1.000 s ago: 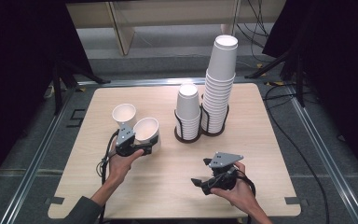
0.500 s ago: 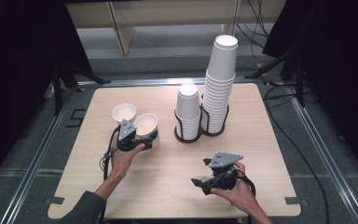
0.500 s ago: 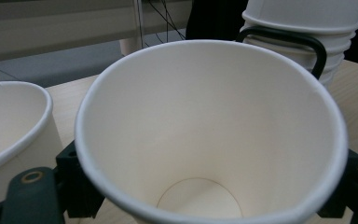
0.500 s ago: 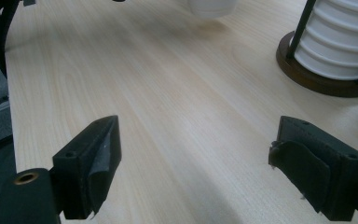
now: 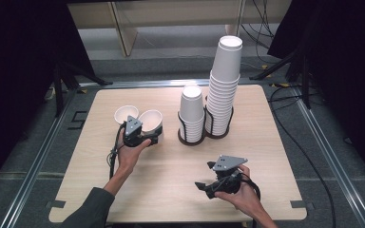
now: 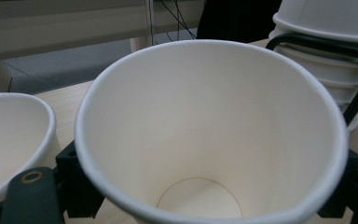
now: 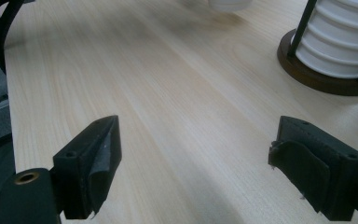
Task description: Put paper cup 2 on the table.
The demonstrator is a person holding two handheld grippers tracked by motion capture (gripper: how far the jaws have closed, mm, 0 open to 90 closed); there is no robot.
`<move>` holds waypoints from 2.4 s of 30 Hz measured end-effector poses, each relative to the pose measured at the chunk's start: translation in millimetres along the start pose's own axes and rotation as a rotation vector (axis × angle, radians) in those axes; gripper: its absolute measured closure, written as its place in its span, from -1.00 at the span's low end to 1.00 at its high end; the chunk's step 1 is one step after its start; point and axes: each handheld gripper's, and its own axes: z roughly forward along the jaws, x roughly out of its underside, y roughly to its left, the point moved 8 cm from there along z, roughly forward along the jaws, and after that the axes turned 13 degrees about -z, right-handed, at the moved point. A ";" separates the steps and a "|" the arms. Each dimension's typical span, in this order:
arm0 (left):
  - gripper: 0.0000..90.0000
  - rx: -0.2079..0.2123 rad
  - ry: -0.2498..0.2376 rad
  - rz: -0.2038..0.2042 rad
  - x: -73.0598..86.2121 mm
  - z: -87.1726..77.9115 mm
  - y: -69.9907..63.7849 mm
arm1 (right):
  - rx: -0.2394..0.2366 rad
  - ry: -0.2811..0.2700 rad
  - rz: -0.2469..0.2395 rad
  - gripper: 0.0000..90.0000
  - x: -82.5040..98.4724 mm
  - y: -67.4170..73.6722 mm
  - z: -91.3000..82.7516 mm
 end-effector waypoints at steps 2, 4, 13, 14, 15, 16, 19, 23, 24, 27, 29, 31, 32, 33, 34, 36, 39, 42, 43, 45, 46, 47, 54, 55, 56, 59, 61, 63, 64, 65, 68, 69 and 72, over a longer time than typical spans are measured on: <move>-0.62 -0.012 0.000 -0.012 -1.0 1.7 0.7 | 0.000 0.001 0.001 -0.64 0.1 0.2 0.0; -0.62 -0.018 0.002 -0.011 -0.7 3.7 1.1 | -0.002 0.003 0.002 -0.64 0.2 0.5 0.0; -0.62 -0.062 0.003 0.007 0.7 13.3 7.3 | -0.012 0.002 0.009 -0.64 0.1 2.8 1.1; -0.63 -0.064 0.005 0.006 1.3 14.4 8.5 | -0.013 0.004 0.009 -0.64 0.3 2.9 1.2; -0.63 -0.071 0.008 0.004 2.2 15.4 9.3 | -0.014 0.005 0.008 -0.64 0.5 3.0 1.3; -0.63 -0.074 0.009 0.004 3.1 16.8 9.8 | -0.017 0.006 0.006 -0.64 0.7 3.1 1.3; -0.63 -0.085 0.008 -0.003 4.6 20.5 11.6 | -0.013 0.005 -0.006 -0.64 0.6 2.3 1.3; -0.63 -0.101 0.012 0.011 6.7 24.7 12.7 | -0.016 0.008 0.015 -0.64 0.8 4.5 1.4; -0.64 -0.096 0.008 0.012 6.7 26.1 12.4 | -0.021 0.011 0.015 -0.64 1.0 4.8 1.5; -0.64 -0.101 0.009 0.011 7.3 28.1 11.0 | -0.024 0.006 -0.004 -0.64 0.7 4.8 2.4; -0.65 -0.106 0.016 0.017 8.9 29.8 10.7 | -0.027 0.004 -0.004 -0.63 0.3 5.3 2.4; -0.66 -0.111 0.018 0.015 10.8 31.0 10.3 | -0.026 0.004 -0.013 -0.63 0.1 5.2 2.0; -0.67 -0.113 0.023 0.021 11.5 31.3 10.6 | -0.027 0.003 -0.013 -0.63 0.0 5.3 2.0; -0.67 -0.114 0.024 0.023 12.4 31.8 10.6 | -0.027 0.003 -0.014 -0.63 0.0 5.3 2.0; -0.68 -0.118 0.024 0.024 13.3 32.3 10.6 | -0.027 0.003 -0.015 -0.63 0.0 5.3 2.0; -0.69 -0.119 0.023 0.025 14.1 32.4 10.8 | -0.025 -0.001 -0.026 -0.63 -0.3 4.7 2.3; -0.70 -0.118 0.021 0.021 14.4 32.5 11.3 | -0.029 0.004 -0.021 -0.63 -0.2 5.6 2.1; -0.71 -0.115 0.023 0.016 15.4 32.3 12.2 | -0.037 0.006 -0.012 -0.63 -0.1 7.3 2.5; -0.71 -0.114 0.027 0.018 15.9 31.9 12.3 | -0.039 0.006 -0.012 -0.63 -0.2 7.6 2.5; -0.71 -0.114 0.034 0.011 17.2 30.6 12.0 | -0.040 0.005 -0.014 -0.63 -0.3 7.6 2.6; -0.71 -0.112 0.038 0.009 18.1 30.0 11.7 | -0.040 0.006 -0.014 -0.63 -0.2 7.6 2.6; -0.71 -0.113 0.043 0.006 19.2 29.3 11.4 | -0.040 0.006 -0.016 -0.63 -0.2 7.6 2.8; -0.68 -0.128 0.067 0.003 26.0 26.6 11.1 | -0.048 0.012 -0.021 -0.63 -0.1 9.9 3.8; -0.68 -0.130 0.067 -0.001 26.7 26.4 11.4 | -0.049 0.012 -0.022 -0.63 -0.2 10.1 3.8; -0.68 -0.129 0.073 -0.002 27.9 26.1 11.7 | -0.049 0.012 -0.023 -0.63 -0.2 10.2 3.8; -0.68 -0.126 0.094 -0.003 32.1 24.1 12.4 | -0.047 0.011 -0.040 -0.63 -0.3 9.5 3.8; -0.68 -0.121 0.101 0.005 34.8 22.9 12.5 | -0.048 0.010 -0.047 -0.63 -0.4 9.7 4.2; -0.68 -0.113 0.113 -0.002 37.7 20.3 13.1 | -0.048 0.015 -0.046 -0.63 -0.2 10.4 4.1; -0.68 -0.107 0.114 -0.005 38.8 19.4 13.5 | -0.050 0.015 -0.046 -0.63 -0.2 10.5 4.3; -0.68 -0.105 0.116 -0.008 40.2 17.8 13.5 | -0.051 0.017 -0.038 -0.63 -0.1 11.2 4.3; -0.68 -0.089 0.124 -0.001 43.8 12.4 14.6 | -0.049 0.011 -0.046 -0.63 -0.4 10.2 4.1; -0.68 -0.085 0.125 -0.002 44.9 11.0 15.2 | -0.048 0.010 -0.045 -0.63 -0.6 10.0 4.1; -0.68 -0.070 0.132 -0.016 47.1 6.6 16.1 | -0.048 0.011 -0.047 -0.63 -0.4 9.6 4.3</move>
